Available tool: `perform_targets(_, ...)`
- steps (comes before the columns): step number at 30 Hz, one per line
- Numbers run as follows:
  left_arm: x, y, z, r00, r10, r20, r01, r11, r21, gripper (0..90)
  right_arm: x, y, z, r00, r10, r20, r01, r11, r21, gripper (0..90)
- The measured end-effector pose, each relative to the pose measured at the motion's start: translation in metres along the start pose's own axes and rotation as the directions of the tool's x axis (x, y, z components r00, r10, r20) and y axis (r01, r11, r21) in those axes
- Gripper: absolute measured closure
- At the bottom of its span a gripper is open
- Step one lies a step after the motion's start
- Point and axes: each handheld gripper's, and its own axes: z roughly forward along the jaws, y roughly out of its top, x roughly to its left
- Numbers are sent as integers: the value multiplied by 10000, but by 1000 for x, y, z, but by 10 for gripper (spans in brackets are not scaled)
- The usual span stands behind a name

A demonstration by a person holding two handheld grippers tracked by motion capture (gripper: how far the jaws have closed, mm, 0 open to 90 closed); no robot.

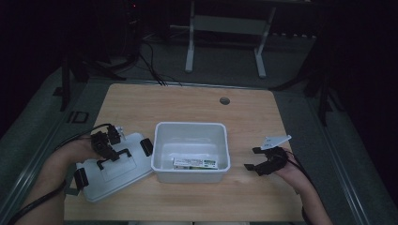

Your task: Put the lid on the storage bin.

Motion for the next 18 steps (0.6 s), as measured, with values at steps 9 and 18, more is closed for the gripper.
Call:
perform_targets(9, -2, -9, -7, 9994, 112, 327, -113, 9999, 16, 834, 3, -3, 3, 10000, 4, 38, -4, 10000, 23, 185)
perform_targets(18, -1, -19, -36, 9993, -95, 375, 105, 9996, -267, 834, 6, -9, -3, 9998, 167, 115, -165, 9997, -206, 184)
